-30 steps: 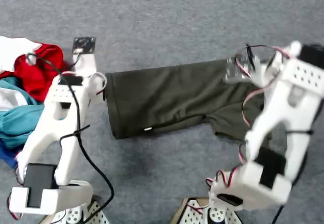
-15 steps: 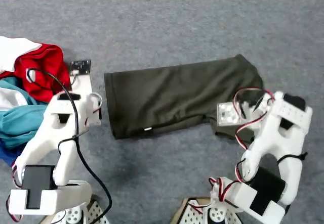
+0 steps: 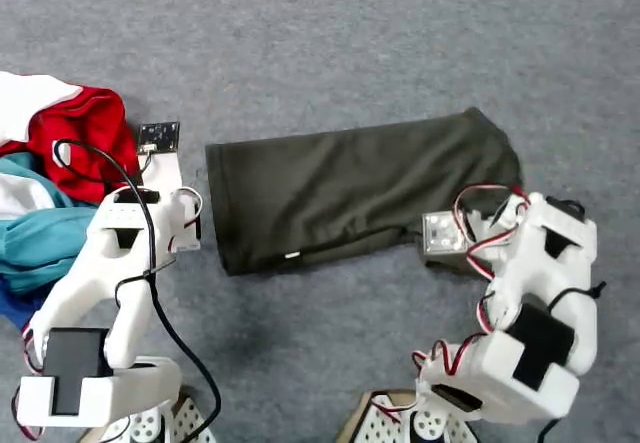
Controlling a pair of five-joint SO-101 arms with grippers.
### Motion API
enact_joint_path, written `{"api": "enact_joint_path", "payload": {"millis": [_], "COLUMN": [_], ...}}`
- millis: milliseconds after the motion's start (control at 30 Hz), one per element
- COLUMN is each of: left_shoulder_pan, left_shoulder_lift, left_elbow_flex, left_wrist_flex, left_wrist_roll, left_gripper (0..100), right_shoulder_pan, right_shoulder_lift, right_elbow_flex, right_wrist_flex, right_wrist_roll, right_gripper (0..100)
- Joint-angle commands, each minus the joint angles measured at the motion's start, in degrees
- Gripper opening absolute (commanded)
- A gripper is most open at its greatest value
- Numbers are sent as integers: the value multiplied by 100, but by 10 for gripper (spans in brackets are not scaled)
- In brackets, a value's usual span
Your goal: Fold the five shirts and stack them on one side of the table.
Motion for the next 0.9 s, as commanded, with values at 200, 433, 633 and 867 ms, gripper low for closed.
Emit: {"api": "enact_joint_path", "payload": {"millis": [200, 433, 633, 867], "left_shoulder_pan": [-18, -9, -9, -9], "left_shoulder_lift": [-198, -198, -198, -198], "left_elbow_flex": [-26, -35, -44, -44], "left_wrist_flex": [-62, -62, -62, -62], "left_wrist_roll": [-35, -44, -44, -44], "left_gripper": [19, 19, 19, 19], "right_shoulder_pan": [163, 163, -207, -813], "right_shoulder_lift": [242, 224, 277, 277], "right_elbow_flex": [-268, -1218, -2413, -2923], "right_wrist_flex": [-475, 185, 1301, 1433], "right_wrist_roll": [123, 114, -44, -237], "right_gripper": [76, 5, 5, 5]}}
